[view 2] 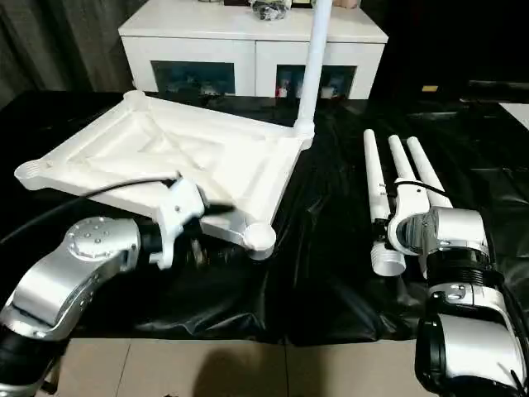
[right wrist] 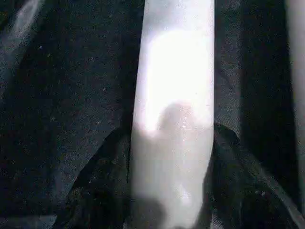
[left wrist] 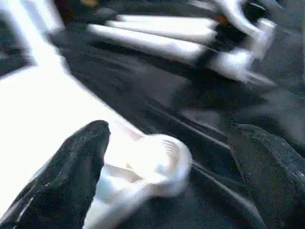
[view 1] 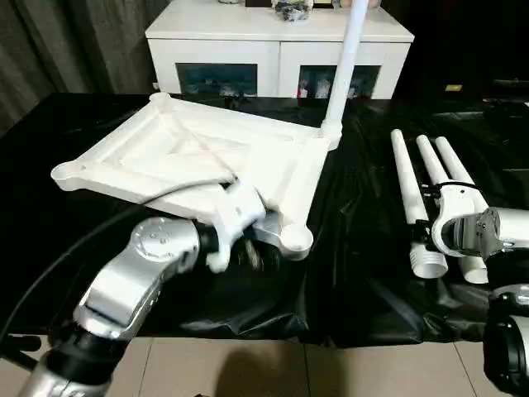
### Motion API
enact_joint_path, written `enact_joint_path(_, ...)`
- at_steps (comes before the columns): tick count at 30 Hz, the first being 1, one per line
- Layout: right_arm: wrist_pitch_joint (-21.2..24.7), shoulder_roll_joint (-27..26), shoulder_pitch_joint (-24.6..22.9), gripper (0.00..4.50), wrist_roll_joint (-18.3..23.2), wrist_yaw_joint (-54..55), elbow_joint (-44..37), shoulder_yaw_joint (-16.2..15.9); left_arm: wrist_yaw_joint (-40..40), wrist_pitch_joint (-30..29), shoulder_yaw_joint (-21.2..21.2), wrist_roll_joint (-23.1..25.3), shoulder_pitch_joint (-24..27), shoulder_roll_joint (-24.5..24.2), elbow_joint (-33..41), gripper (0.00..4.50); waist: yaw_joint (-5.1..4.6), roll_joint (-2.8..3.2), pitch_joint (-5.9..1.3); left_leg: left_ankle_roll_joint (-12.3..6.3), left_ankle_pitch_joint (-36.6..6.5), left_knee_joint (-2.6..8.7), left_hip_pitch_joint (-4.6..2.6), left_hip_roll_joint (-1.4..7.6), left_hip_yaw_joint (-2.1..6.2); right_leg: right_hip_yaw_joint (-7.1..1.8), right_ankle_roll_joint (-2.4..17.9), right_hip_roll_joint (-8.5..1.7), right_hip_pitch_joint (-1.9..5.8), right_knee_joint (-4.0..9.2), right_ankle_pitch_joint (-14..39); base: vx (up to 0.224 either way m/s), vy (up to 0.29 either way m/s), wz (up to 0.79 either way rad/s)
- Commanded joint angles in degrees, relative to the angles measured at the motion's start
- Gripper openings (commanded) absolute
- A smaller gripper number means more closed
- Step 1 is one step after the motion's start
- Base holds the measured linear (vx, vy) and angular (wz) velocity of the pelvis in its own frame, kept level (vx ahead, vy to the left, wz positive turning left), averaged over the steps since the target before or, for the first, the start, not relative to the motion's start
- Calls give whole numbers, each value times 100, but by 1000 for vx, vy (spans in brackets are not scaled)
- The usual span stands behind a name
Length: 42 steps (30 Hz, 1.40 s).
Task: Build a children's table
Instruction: Pick table leg
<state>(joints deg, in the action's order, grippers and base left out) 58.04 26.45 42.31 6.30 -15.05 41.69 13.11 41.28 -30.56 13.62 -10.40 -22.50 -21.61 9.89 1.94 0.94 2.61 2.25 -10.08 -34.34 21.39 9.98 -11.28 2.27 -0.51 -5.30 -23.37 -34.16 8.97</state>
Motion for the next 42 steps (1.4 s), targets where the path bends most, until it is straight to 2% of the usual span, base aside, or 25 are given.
enact_joint_path(1,-111,-20,57,193,21,134,35,105,-301,189,-209,95,-115,59,-160,450,11,-74,-366,222,-1694,397,-93,189,109,-124,1017,-189,207,418,1892,0,0,0)
enact_joint_path(2,-274,-45,65,193,69,149,-16,177,-392,194,-291,78,-146,101,-208,450,14,-81,-370,193,-1629,395,-87,186,105,-126,1033,-188,209,411,1812,0,0,0)
enact_joint_path(4,-518,-103,71,193,156,188,-176,307,-545,168,-444,33,-209,175,-282,450,30,-45,-382,171,-1565,389,-85,187,106,-126,1066,-198,211,396,1692,0,0,0)
enact_joint_path(5,-867,-166,47,193,223,237,-374,421,-696,143,-581,-4,-278,247,-353,450,24,-64,-386,141,-1504,383,-75,188,91,-130,1086,-199,213,395,1572,0,0,0)
enact_joint_path(6,-1460,-277,-22,193,324,359,-696,623,-937,158,-819,-98,-415,427,-499,450,33,-63,-401,124,-1422,377,-68,187,100,-125,1093,-198,226,375,1486,0,0,0)
enact_joint_path(7,-1653,-309,-42,193,345,413,-774,680,-1004,180,-882,-121,-454,484,-545,450,55,-58,-422,65,-1246,354,-65,193,78,-139,1105,-205,213,360,1243,0,0,0)
enact_joint_path(8,-1897,-347,-60,193,368,487,-853,750,-1085,215,-960,-150,-510,558,-610,450,60,-94,-431,-38,-1016,353,-29,191,83,-124,1166,-187,238,325,966,0,0,0)
enact_joint_path(10,-2527,-508,-103,191,534,409,-1071,892,-1272,417,-1149,-288,-609,806,-712,450,81,-77,-424,-168,-948,333,-32,195,61,-132,1255,-199,226,320,858,0,0,0)
enact_joint_path(11,-2791,-677,-126,191,713,319,-1304,1011,-1330,382,-1280,-509,-672,1007,-700,450,101,-62,-427,-226,-907,330,-36,192,50,-133,1301,-203,230,315,796,0,0,0)
enact_joint_path(13,-2999,-836,-140,191,873,260,-1512,1110,-1375,336,-1396,-727,-735,1172,-694,450,116,-70,-428,-318,-868,331,-36,198,58,-121,1323,-193,225,312,783,0,0,0)
enact_joint_path(14,-3146,-1181,-181,190,1343,-176,-2096,1250,-1318,95,-1464,-1072,-900,1404,-635,450,125,-93,-419,-379,-931,339,-30,197,47,-126,1327,-190,230,315,850,0,0,0)
enact_joint_path(16,-3129,-1319,-264,190,1593,-560,-2481,1202,-1292,-71,-1510,-1294,-1040,1558,-616,450,167,-106,-414,-440,-992,348,-38,212,57,-121,1288,-201,229,326,980,0,0,0)
enact_joint_path(18,-3130,-1442,-445,189,1948,-1039,-2935,1017,-1272,-281,-1581,-1549,-1242,1758,-626,450,187,-92,-396,-427,-1023,363,-48,232,69,-117,1266,-201,204,347,1122,0,0,0)
enact_joint_path(20,-2857,-1422,-747,189,2300,-1804,-3487,494,-1192,-361,-1605,-1727,-1470,1871,-689,450,213,-184,-385,-411,-1083,367,-51,231,62,-119,1191,-204,218,365,1311,0,0,0)
enact_joint_path(21,-2828,-1419,-778,189,2333,-1875,-3540,437,-1189,-368,-1611,-1746,-1494,1883,-699,450,259,-141,-375,-407,-1108,375,-52,238,75,-128,1121,-216,223,372,1403,0,0,0)
enact_joint_path(22,-2675,-1426,-912,189,2465,-2154,-3752,218,-1216,-417,-1661,-1858,-1611,1946,-755,450,256,-130,-379,-366,-1059,380,-45,236,82,-124,1088,-200,219,369,1386,0,0,0)
enact_joint_path(23,-2540,-1431,-1013,189,2515,-2385,-3897,-9,-1237,-447,-1667,-1872,-1745,1957,-838,450,268,-63,-381,-307,-1022,393,-37,247,110,-125,1080,-213,218,352,1312,0,0,0)
enact_joint_path(24,-2491,-1437,-1062,189,2492,-2524,-3944,-169,-1249,-488,-1656,-1856,-1849,1947,-913,450,248,-94,-378,-291,-1034,390,-40,235,92,-126,1062,-185,206,375,1294,0,0,0)
enact_joint_path(26,-2450,-1429,-1093,189,2453,-2699,-3973,-355,-1302,-588,-1643,-1814,-1991,1913,-1031,450,263,-93,-372,-212,-1142,397,-41,232,98,-130,1073,-201,211,381,1337,0,0,0)
enact_joint_path(29,-2399,-1390,-1111,189,2487,-2762,-3996,-461,-1390,-687,-1667,-1816,-2113,1899,-1161,450,295,-100,-375,-117,-1122,393,-49,231,100,-141,1059,-217,212,372,1305,0,0,0)
enact_joint_path(30,-2253,-1330,-1204,189,2579,-2876,-4114,-593,-1374,-604,-1524,-1594,-2136,1788,-1282,450,310,-100,-380,-121,-1094,392,-51,234,106,-140,1054,-219,218,369,1279,0,0,0)
enact_joint_path(33,-2128,-1264,-1349,189,2665,-2998,-4304,-756,-1387,-615,-1559,-1634,-2093,1823,-1333,450,334,-108,-393,-192,-906,387,-38,233,110,-141,1026,-220,239,343,1069,0,0,0)
enact_joint_path(35,-2089,-1247,-1416,189,2693,-3036,-4384,-822,-1382,-699,-1587,-1742,-2074,1868,-1297,450,343,-121,-397,-209,-799,379,-28,240,108,-135,1161,-235,241,320,905,0,0,0)
enact_joint_path(38,-2090,-1247,-1453,189,2661,-3074,-4404,-881,-1384,-756,-1617,-1836,-2068,1899,-1266,450,339,-123,-381,-191,-938,384,-30,241,105,-136,1180,-241,233,345,1113,0,0,0)
enact_joint_path(42,-2126,-1233,-1452,189,2608,-3003,-4410,-952,-1505,-812,-1656,-1811,-2052,1865,-1276,450,329,-126,-366,-94,-1150,402,-31,237,115,-138,1031,-240,226,381,1463,0,0,0)
